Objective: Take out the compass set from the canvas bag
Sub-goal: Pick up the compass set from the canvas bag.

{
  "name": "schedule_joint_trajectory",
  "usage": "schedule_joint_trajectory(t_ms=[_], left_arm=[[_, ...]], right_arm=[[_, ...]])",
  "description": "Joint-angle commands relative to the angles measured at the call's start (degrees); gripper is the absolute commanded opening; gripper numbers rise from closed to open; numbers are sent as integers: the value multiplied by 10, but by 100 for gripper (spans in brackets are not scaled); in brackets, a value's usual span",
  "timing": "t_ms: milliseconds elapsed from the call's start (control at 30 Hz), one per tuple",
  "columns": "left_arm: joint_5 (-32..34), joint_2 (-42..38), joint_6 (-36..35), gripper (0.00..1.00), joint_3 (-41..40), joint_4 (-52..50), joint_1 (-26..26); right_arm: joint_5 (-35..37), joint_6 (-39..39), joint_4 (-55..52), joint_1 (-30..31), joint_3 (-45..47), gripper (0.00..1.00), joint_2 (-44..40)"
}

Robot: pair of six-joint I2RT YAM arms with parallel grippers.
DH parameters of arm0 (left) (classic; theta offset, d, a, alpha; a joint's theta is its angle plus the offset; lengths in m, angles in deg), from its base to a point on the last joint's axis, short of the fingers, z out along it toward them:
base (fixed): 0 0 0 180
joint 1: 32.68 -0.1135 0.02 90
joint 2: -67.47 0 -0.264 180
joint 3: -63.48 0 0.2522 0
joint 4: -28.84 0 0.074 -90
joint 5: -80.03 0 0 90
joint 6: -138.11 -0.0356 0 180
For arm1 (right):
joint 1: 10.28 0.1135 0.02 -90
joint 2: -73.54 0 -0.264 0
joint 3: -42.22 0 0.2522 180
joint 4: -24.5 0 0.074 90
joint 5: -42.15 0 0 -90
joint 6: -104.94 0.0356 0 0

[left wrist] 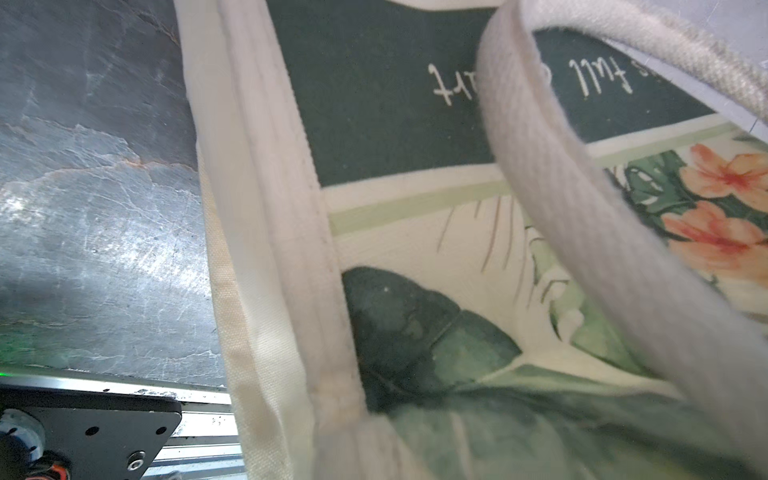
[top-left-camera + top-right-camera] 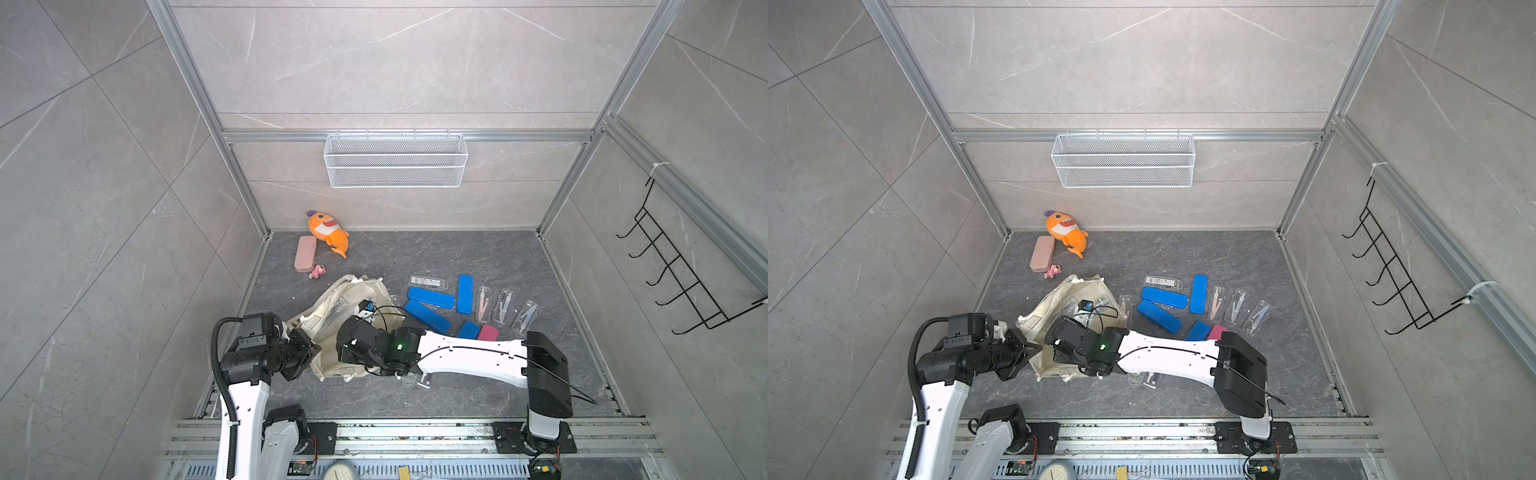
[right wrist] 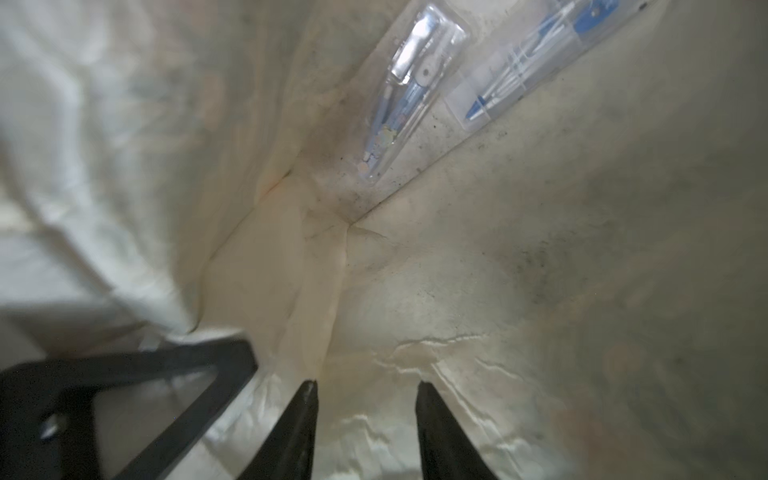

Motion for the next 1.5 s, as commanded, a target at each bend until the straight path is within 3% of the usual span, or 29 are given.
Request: schedule_joint_trajectory(t_ms=[0,333,533,867,1200,1467], left_arm=[[-1,-9,17,0,-7,-26,17],[32,-2,29,0,-5,-28,71],[49,7,36,0,-3,-28,99],[64,38,42,0,11,-19,142],[71,49,50,0,26,-15,168],[66,48,53,0,29,-14,179]], right_arm=[[-41,75,22,-24,-11,44,47],[-46,165,68,-76,-61,57,137],[-64,180,135,-97,-67,64,168],[-91,187,236,-103,-110,66,224],[-93,232,249,-121,-141,66,281],[-101,236,235,-130,-185,60,328]])
